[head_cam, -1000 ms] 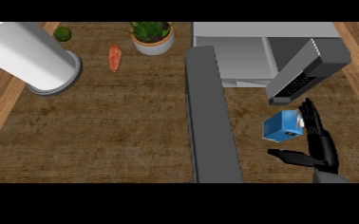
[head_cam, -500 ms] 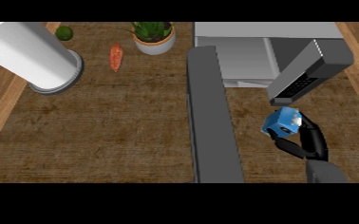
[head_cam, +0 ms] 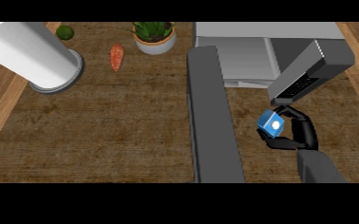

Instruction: Pick up the milk, place it into the microwave and close the microwave

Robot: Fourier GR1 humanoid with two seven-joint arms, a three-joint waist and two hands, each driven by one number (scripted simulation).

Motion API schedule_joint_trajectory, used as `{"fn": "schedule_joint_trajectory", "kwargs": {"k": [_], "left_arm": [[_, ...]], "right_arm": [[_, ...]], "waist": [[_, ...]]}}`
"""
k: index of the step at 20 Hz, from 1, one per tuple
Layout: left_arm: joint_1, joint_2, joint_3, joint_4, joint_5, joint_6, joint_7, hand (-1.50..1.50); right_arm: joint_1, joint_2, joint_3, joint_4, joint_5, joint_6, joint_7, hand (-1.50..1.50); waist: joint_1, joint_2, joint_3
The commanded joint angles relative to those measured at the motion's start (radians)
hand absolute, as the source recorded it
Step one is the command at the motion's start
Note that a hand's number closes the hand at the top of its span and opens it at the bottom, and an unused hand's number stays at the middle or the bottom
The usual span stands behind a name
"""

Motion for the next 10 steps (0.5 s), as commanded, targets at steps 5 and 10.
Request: {"fn": "schedule_joint_trajectory", "kwargs": {"k": [5, 10], "left_arm": [[-0.010, -0.007, 0.022, 0.035, 0.013, -0.051, -0.026, -1.50], [0.039, -0.016, -0.005, 0.005, 0.014, -0.019, -0.030, -1.50]], "right_arm": [[-0.050, 0.009, 0.009, 0.083, 0.015, 0.048, -0.149, 1.50], [-0.043, 0.040, 0.061, -0.026, 0.003, 0.175, -0.050, 1.50]], "waist": [[0.000, 0.001, 0.002], [-0.016, -0.008, -0.001]]}}
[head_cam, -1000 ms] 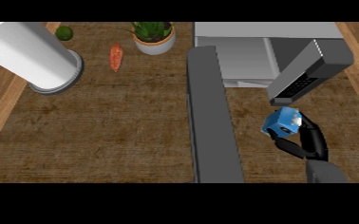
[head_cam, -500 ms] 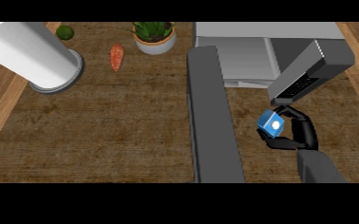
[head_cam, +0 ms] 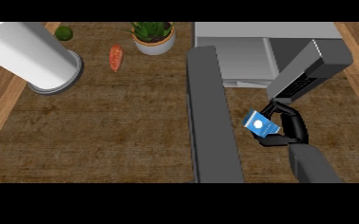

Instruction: Pick up the milk, place it into the microwave and close the microwave

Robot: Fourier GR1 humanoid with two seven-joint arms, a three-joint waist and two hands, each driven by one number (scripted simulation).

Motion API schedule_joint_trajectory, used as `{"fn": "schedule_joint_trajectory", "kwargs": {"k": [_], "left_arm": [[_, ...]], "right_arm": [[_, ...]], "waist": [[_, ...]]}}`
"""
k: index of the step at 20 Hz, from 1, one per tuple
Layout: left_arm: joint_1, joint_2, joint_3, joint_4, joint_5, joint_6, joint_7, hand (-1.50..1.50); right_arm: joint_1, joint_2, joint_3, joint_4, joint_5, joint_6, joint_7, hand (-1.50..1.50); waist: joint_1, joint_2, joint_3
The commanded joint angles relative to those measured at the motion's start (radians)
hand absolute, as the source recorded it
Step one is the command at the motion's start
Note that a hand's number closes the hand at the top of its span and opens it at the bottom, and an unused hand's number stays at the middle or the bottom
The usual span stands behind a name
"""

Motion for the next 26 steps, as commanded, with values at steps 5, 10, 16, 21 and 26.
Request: {"fn": "schedule_joint_trajectory", "kwargs": {"k": [5, 10, 16, 21, 26], "left_arm": [[0.016, 0.001, 0.057, -0.006, 0.035, -0.015, 0.000, -1.50], [0.039, -0.013, 0.072, 0.007, 0.050, -0.047, -0.006, -1.50], [-0.037, -0.003, 0.094, 0.096, 0.004, -0.050, -0.027, -1.50], [0.002, -0.011, 0.074, 0.060, 0.021, -0.064, -0.030, -1.50], [0.007, 0.003, 0.103, 0.075, 0.053, -0.075, -0.018, -1.50]], "right_arm": [[0.071, 0.072, 0.088, -0.243, -0.010, 0.071, 0.034, 1.50], [0.098, 0.132, 0.131, -0.468, -0.023, -0.005, 0.233, 1.50], [-0.029, 0.161, 0.134, -0.462, -0.002, -0.116, 0.346, 1.50], [-0.146, 0.171, 0.156, -0.441, 0.067, -0.236, 0.458, 1.50], [-0.325, 0.155, 0.138, -0.190, 0.149, -0.350, 0.437, 1.50]], "waist": [[-0.020, -0.006, 0.000], [-0.015, -0.005, 0.001], [-0.009, -0.001, 0.001], [-0.005, -0.001, 0.001], [0.017, 0.007, 0.002]]}}
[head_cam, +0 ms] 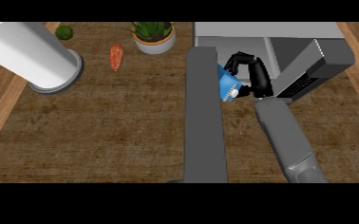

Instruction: Pick up the milk, place it into the microwave and close the microwave

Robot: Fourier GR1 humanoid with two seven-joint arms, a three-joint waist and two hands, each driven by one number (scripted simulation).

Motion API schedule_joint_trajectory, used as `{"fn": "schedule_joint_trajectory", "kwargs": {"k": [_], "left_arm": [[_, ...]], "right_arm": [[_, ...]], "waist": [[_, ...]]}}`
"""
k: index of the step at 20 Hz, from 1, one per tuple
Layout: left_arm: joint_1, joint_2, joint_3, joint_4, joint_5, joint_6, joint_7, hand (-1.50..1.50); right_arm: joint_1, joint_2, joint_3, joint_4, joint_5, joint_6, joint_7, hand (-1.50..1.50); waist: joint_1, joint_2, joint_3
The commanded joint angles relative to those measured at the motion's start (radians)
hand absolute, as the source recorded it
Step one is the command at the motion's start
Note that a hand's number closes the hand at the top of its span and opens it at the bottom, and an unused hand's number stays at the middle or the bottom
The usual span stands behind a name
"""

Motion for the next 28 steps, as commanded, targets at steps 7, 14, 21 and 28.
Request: {"fn": "schedule_joint_trajectory", "kwargs": {"k": [7, 14, 21, 28], "left_arm": [[-0.060, 0.048, 0.001, 0.015, 0.026, -0.003, 0.028, -1.50], [-0.102, 0.013, -0.036, 0.044, -0.051, -0.004, -0.004, -1.50], [-0.108, 0.027, -0.043, 0.057, -0.031, -0.026, 0.004, -1.50], [-0.144, 0.040, -0.057, 0.087, -0.049, -0.027, 0.009, -1.50]], "right_arm": [[-0.261, -0.034, -0.061, 0.362, 0.083, -0.223, -0.002, 1.50], [-0.373, -0.089, -0.101, 0.454, 0.087, -0.305, 0.018, 1.50], [-0.352, -0.155, -0.091, 0.479, 0.136, -0.469, -0.076, 1.50], [-0.374, -0.210, -0.061, 0.557, 0.192, -0.533, -0.033, 1.50]], "waist": [[0.048, 0.020, 0.001], [0.068, 0.033, 0.002], [0.095, 0.048, 0.003], [0.119, 0.065, 0.003]]}}
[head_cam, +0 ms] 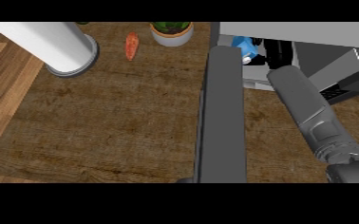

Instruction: Pick up the milk, place it into the microwave and close the microwave

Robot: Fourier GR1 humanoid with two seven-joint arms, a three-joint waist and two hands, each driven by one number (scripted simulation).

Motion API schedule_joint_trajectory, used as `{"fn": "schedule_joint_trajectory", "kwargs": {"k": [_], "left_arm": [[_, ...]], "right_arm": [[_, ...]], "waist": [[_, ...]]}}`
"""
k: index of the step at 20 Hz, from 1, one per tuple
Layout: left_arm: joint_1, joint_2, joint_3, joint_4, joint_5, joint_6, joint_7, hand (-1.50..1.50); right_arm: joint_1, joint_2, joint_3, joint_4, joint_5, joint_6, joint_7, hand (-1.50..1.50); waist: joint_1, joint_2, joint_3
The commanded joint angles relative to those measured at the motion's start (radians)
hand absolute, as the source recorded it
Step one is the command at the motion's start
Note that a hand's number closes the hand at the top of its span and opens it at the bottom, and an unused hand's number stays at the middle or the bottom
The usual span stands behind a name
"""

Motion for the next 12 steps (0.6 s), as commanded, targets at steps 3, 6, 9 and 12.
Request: {"fn": "schedule_joint_trajectory", "kwargs": {"k": [3, 6, 9, 12], "left_arm": [[-0.040, 0.011, -0.010, 0.031, -0.023, 0.002, -0.003, -1.50], [-0.040, 0.013, -0.008, 0.022, -0.048, 0.011, 0.000, -1.50], [-0.050, 0.007, 0.002, 0.038, -0.076, 0.011, -0.033, -1.50], [-0.038, 0.014, -0.015, 0.047, -0.090, -0.014, -0.031, -1.50]], "right_arm": [[0.009, -0.034, 0.011, 0.072, 0.040, -0.163, 0.082, -1.50], [0.023, -0.102, 0.022, 0.149, 0.064, -0.274, 0.235, -1.50], [0.014, -0.048, 0.033, 0.079, 0.065, -0.189, 0.111, -1.50], [-0.006, -0.046, 0.034, 0.071, 0.066, -0.127, 0.085, -1.50]], "waist": [[0.011, 0.012, -0.001], [0.018, 0.020, -0.003], [0.019, 0.008, 0.003], [0.031, 0.010, 0.004]]}}
